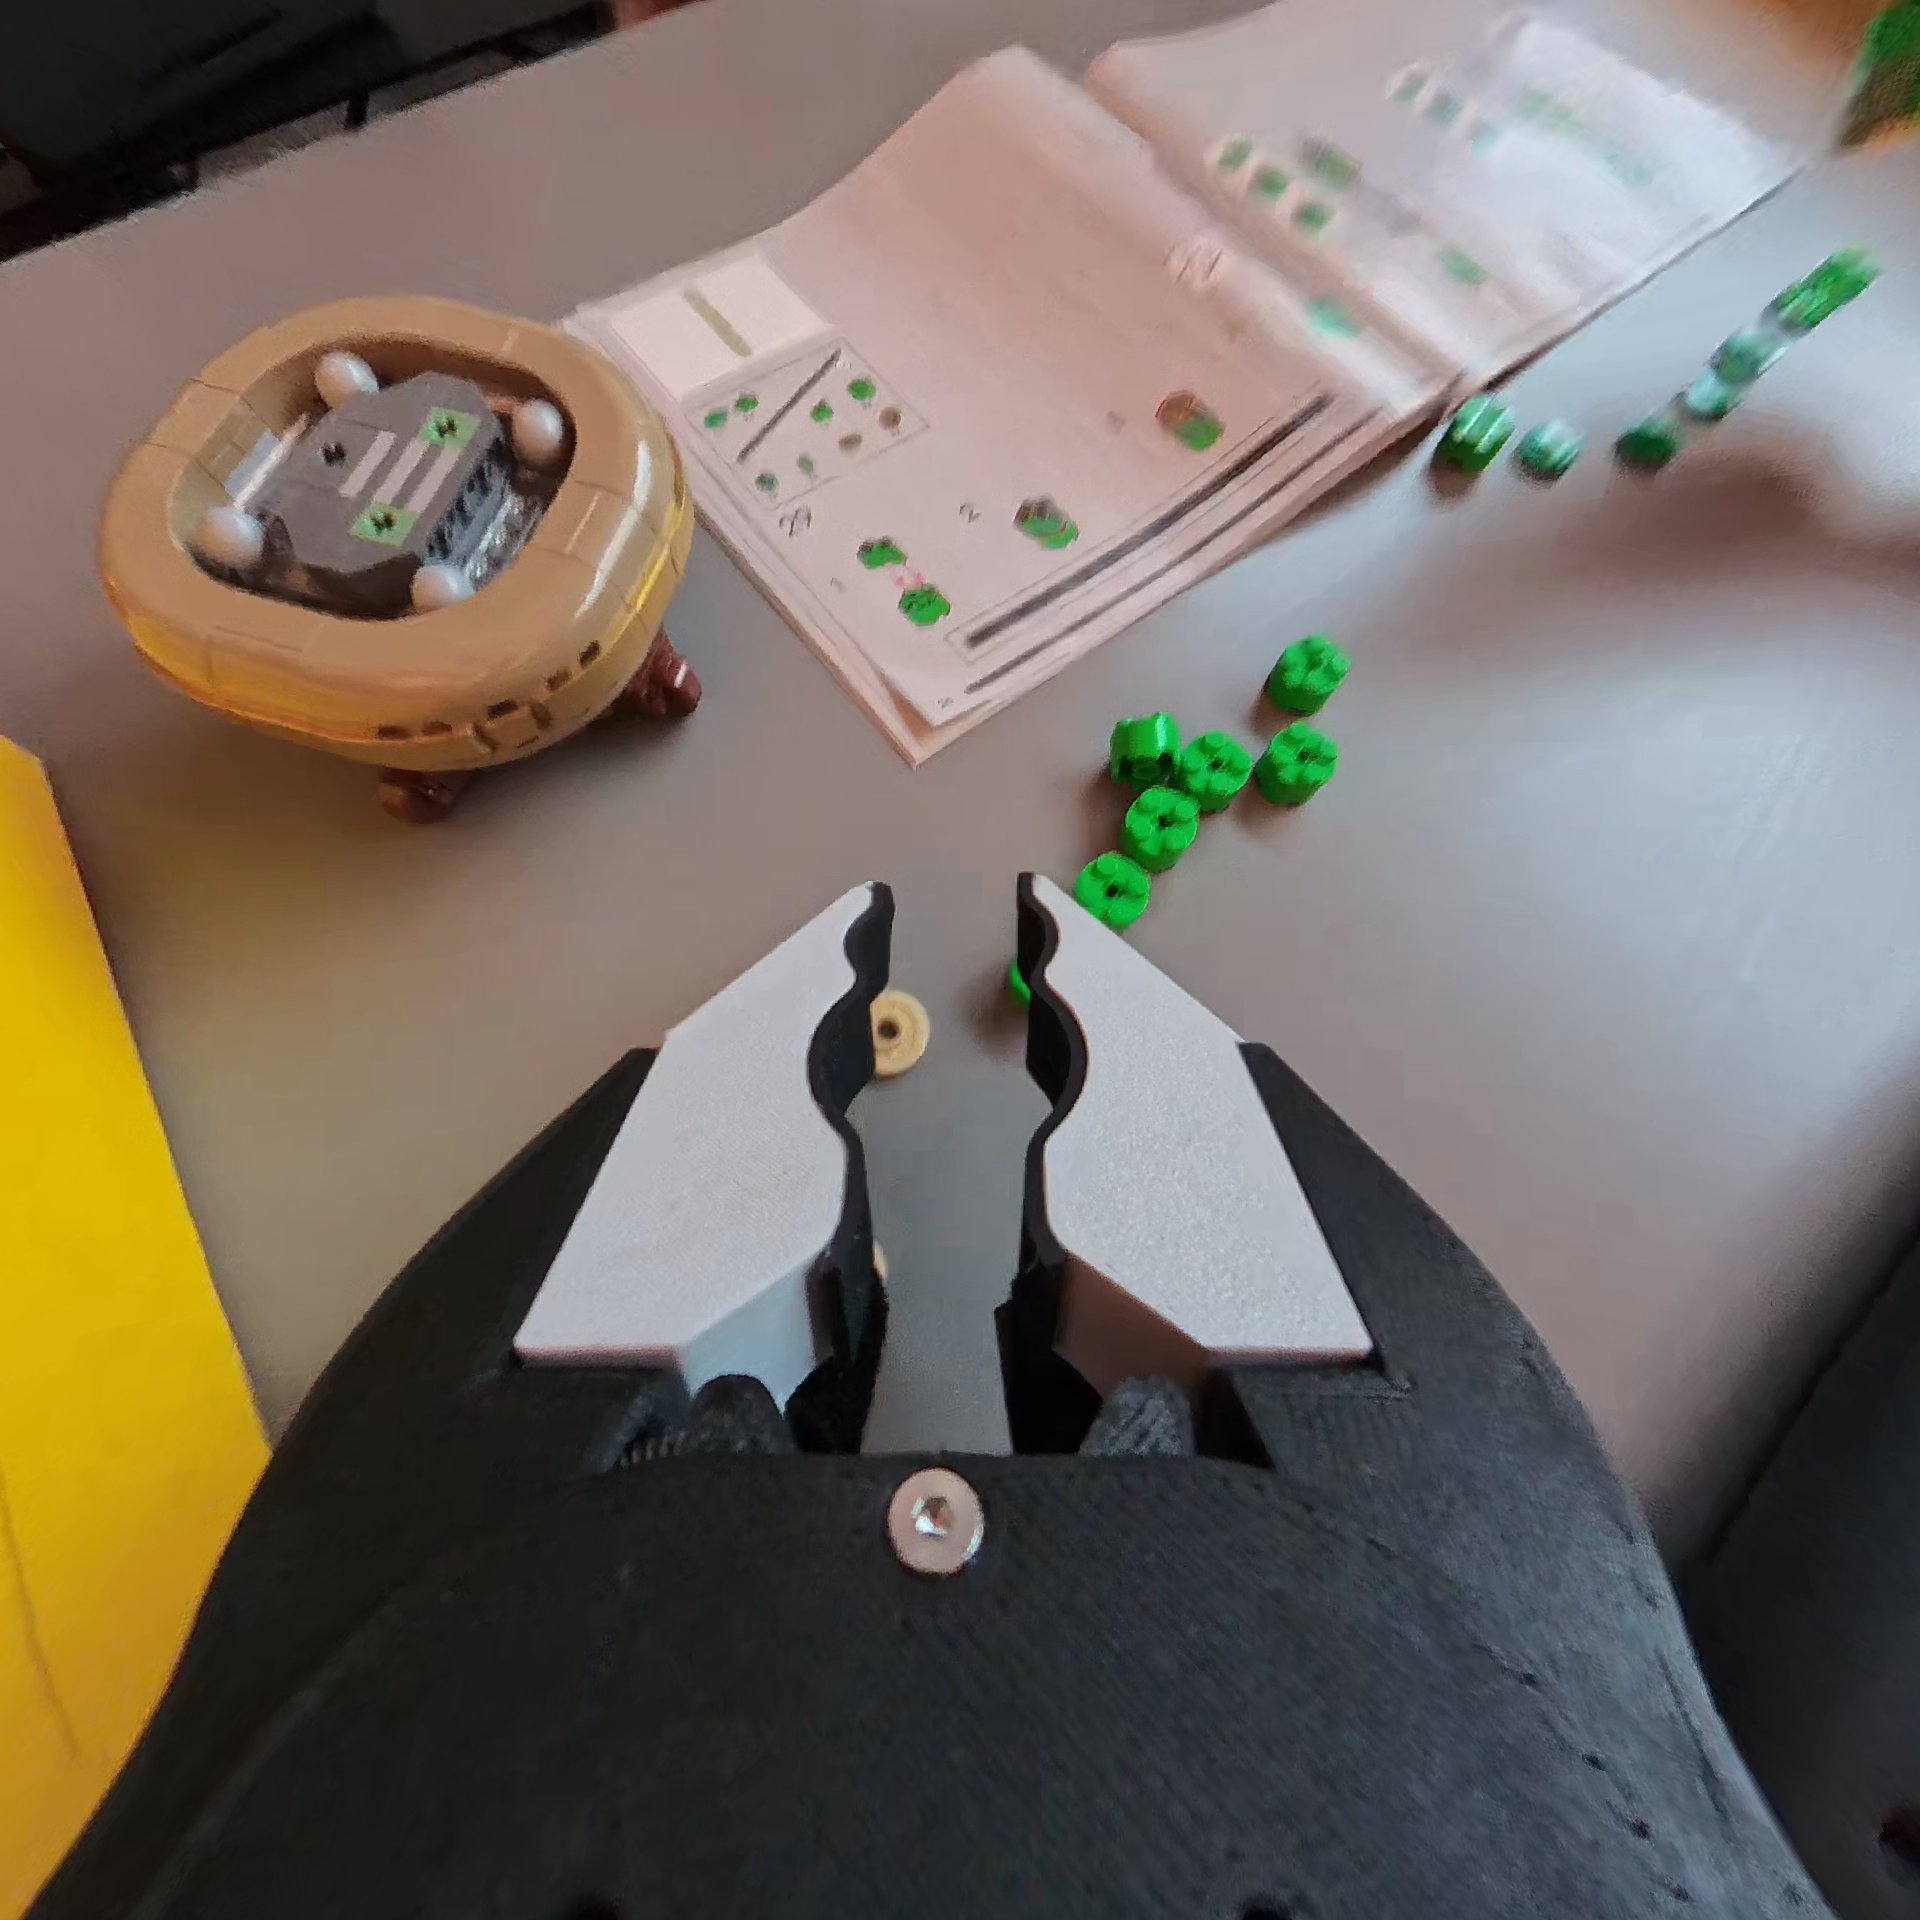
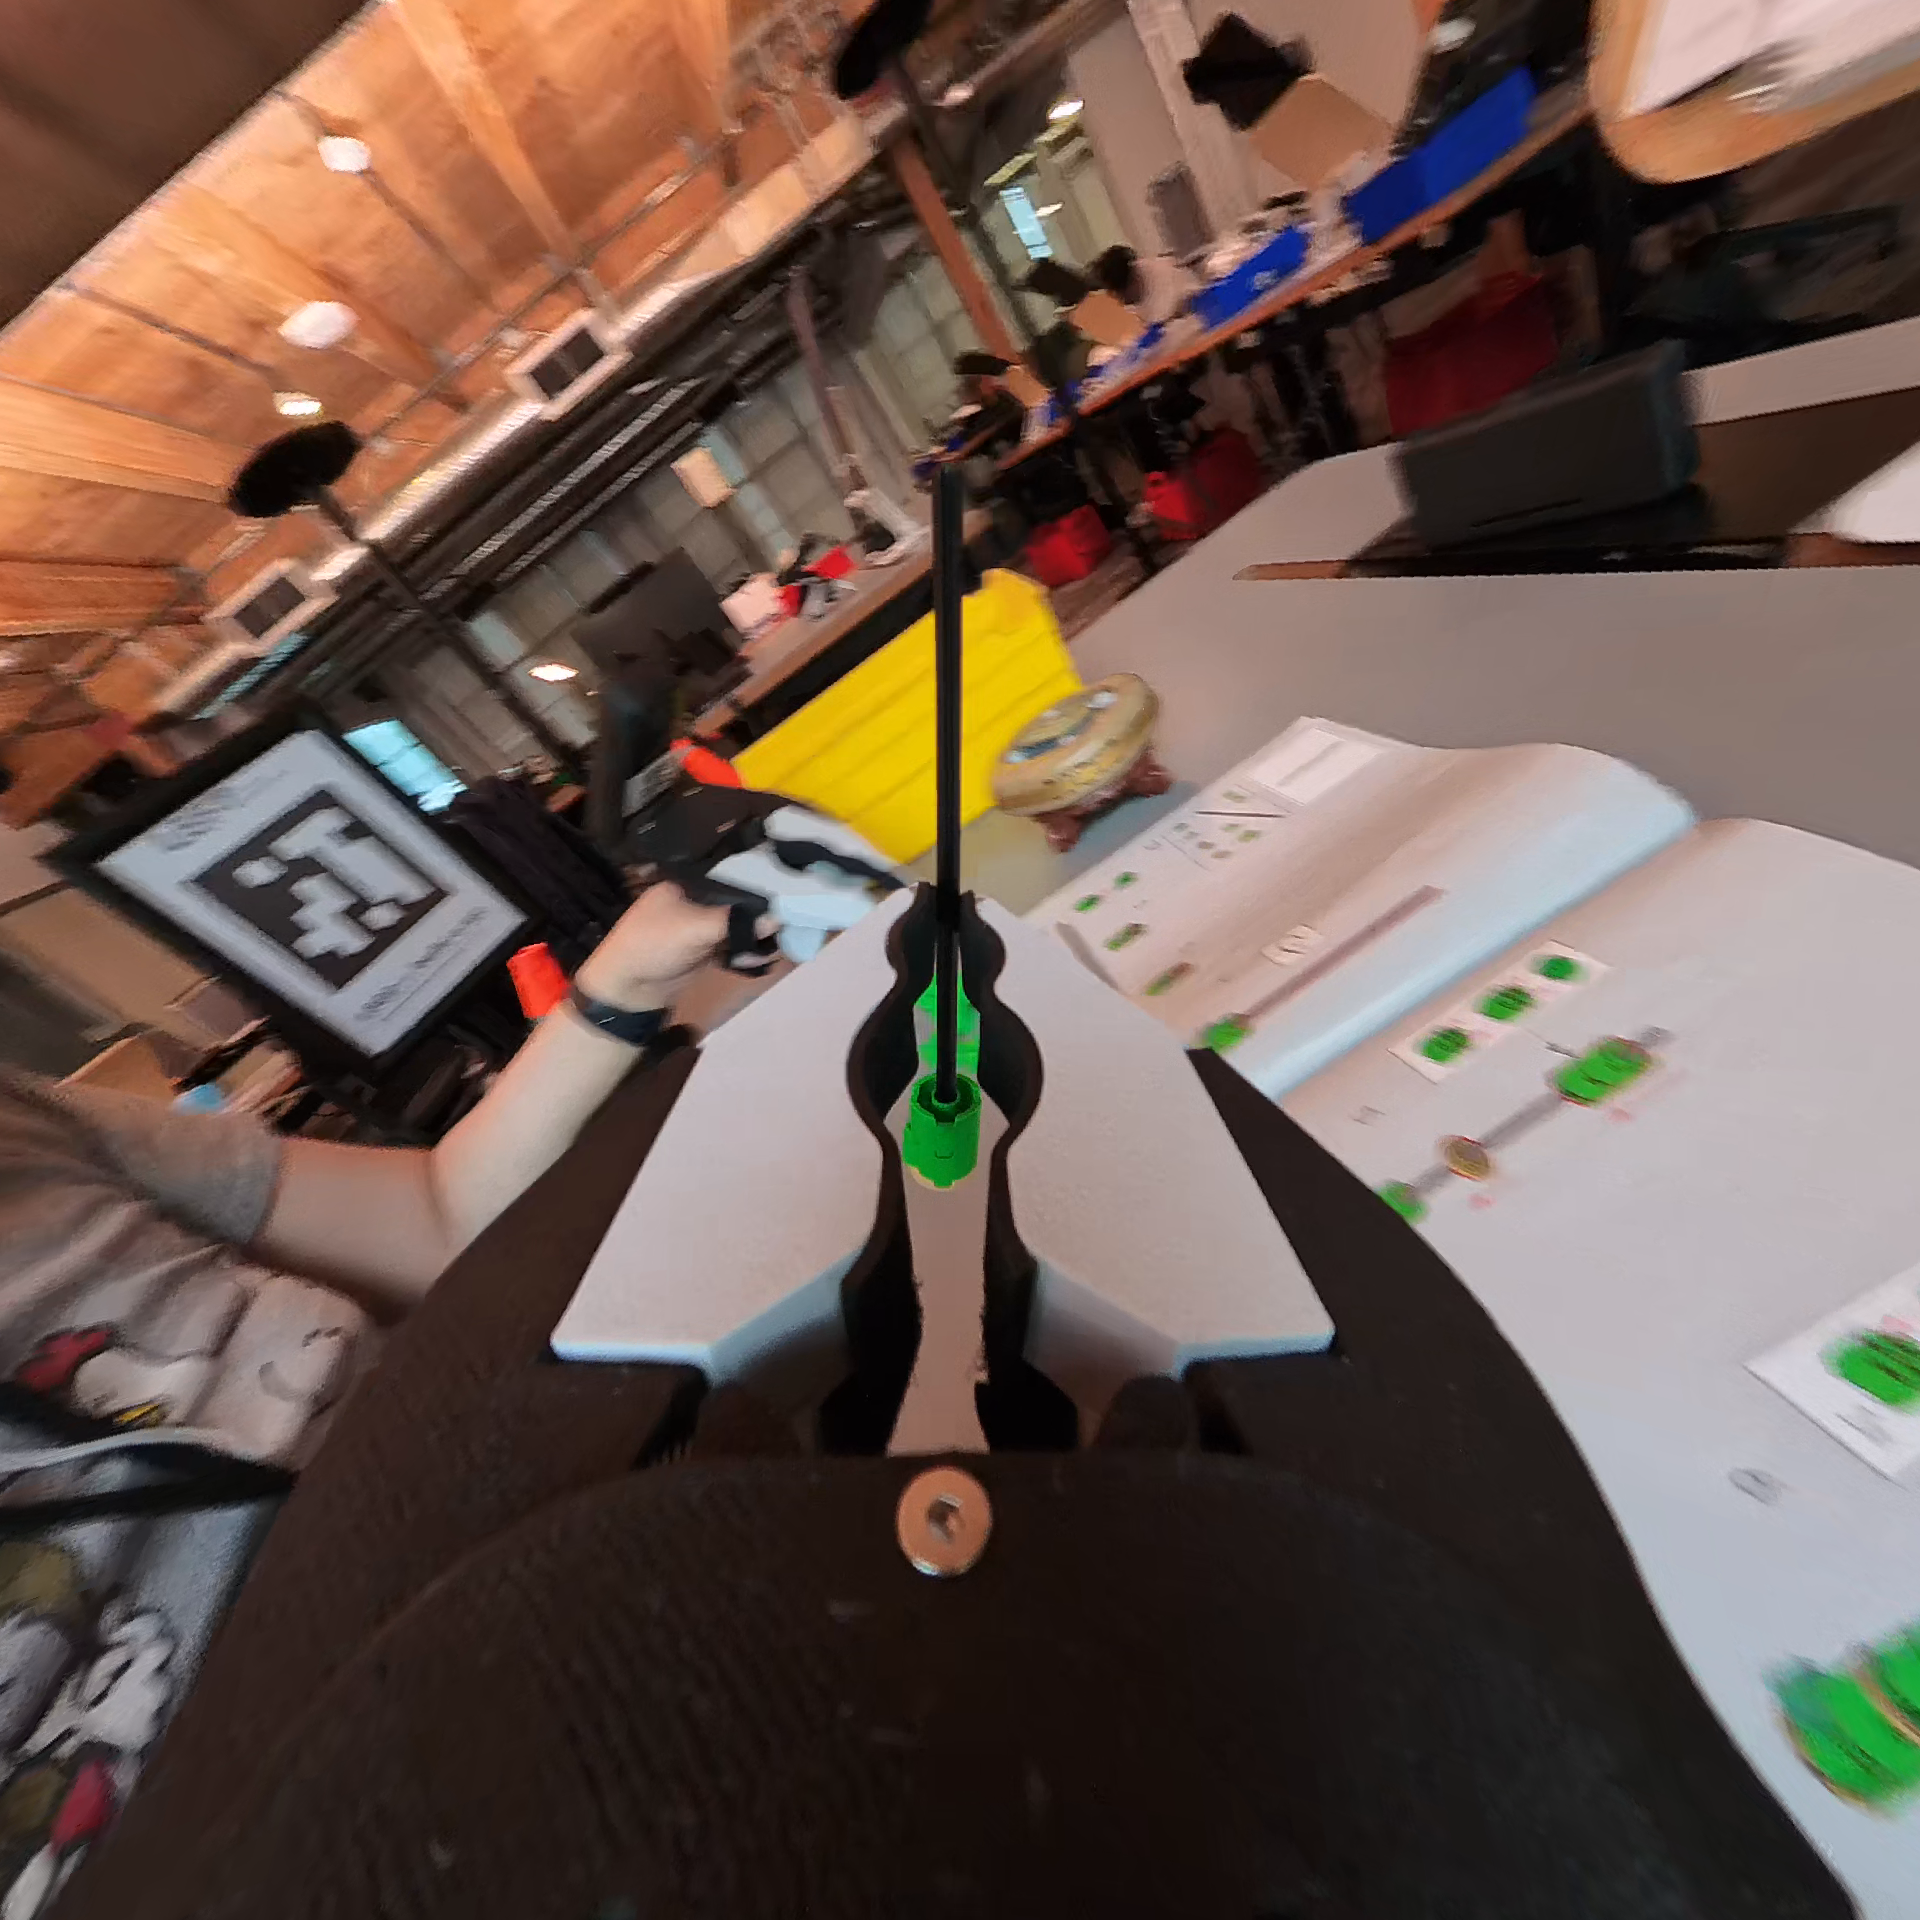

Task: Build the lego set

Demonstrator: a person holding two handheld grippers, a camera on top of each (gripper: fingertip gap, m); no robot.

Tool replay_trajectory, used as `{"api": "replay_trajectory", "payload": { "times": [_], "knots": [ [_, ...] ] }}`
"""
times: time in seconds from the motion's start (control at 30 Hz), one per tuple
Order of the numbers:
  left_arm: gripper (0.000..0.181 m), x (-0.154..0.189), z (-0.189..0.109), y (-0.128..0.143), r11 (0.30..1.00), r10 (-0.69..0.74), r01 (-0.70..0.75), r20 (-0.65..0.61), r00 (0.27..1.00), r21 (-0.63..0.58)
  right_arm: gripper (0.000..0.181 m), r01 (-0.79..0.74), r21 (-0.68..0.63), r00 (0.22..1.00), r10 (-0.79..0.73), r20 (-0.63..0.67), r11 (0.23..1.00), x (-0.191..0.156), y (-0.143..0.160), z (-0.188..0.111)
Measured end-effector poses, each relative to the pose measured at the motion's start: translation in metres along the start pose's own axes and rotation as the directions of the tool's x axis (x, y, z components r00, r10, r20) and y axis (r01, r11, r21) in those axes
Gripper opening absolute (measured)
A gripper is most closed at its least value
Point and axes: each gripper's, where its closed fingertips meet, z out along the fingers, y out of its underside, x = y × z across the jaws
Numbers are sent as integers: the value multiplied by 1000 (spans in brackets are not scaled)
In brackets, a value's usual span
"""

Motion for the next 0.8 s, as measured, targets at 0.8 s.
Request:
{"api": "replay_trajectory", "payload": {
  "times": [0.8],
  "knots": [
    [27, 79, -65, -23, 982, 59, -18, -219, 974, 186, 2, 78, -152, 977, -45, 211, 985, -86, 58, 52]
  ]
}}
